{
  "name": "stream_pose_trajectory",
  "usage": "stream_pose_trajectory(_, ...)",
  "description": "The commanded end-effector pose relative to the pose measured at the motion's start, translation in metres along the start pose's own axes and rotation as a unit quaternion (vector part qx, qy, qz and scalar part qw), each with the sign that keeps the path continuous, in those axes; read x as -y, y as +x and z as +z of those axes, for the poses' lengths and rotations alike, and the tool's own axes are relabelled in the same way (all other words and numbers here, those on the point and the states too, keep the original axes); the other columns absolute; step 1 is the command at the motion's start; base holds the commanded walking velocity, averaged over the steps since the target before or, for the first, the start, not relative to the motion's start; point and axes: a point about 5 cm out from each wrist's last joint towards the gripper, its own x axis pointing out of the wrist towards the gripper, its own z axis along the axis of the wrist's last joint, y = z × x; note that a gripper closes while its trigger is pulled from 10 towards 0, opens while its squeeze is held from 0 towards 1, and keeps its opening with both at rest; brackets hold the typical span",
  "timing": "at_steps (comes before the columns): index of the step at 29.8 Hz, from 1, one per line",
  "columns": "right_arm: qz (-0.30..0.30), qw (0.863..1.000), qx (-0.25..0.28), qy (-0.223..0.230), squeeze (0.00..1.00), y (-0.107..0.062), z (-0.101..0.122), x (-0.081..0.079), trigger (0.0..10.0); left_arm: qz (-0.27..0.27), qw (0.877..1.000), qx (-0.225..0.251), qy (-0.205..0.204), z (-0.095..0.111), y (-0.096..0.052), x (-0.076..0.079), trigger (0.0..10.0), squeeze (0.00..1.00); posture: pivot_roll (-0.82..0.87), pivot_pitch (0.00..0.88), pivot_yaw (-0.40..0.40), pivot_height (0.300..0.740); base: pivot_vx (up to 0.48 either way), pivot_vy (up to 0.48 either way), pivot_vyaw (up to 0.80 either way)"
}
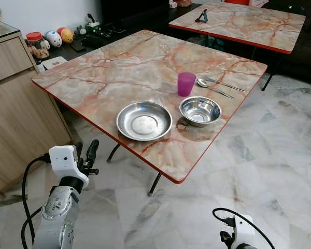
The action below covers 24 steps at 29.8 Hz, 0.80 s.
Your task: Setting the table
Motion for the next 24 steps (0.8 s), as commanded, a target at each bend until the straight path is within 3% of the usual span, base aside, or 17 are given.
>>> stream_pose_trajectory(1, -0.003, 1.0, 0.004, 0.001, 0.0, 0.0005, 0.0044, 0.0015, 10.0, 0.0, 1.0, 0.01, 0.004, 0.0058, 0.0031, 0.001, 10.0, 0.0, -0.01, 0.0, 0.002, 0.707, 0.0, 0.0, 0.0)
stream_pose_trajectory(10, -0.003, 1.0, 0.004, -0.001, 0.0, 0.0006, 0.0047, 0.0013, 10.0, -0.007, 1.0, 0.018, 0.025, 0.0079, 0.0073, 0.0069, 10.0, 0.0, -0.02, 0.0, 0.004, 0.707, 0.0, 0.0, 0.0)
stream_pose_trajectory(24, 0.001, 1.0, 0.002, -0.005, 0.0, 0.0006, 0.0046, 0.0006, 10.0, -0.009, 0.999, 0.021, 0.032, 0.0084, 0.0087, 0.0077, 10.0, 0.0, -0.02, 0.0, 0.006, 0.707, 0.0, -0.37, 0.0)
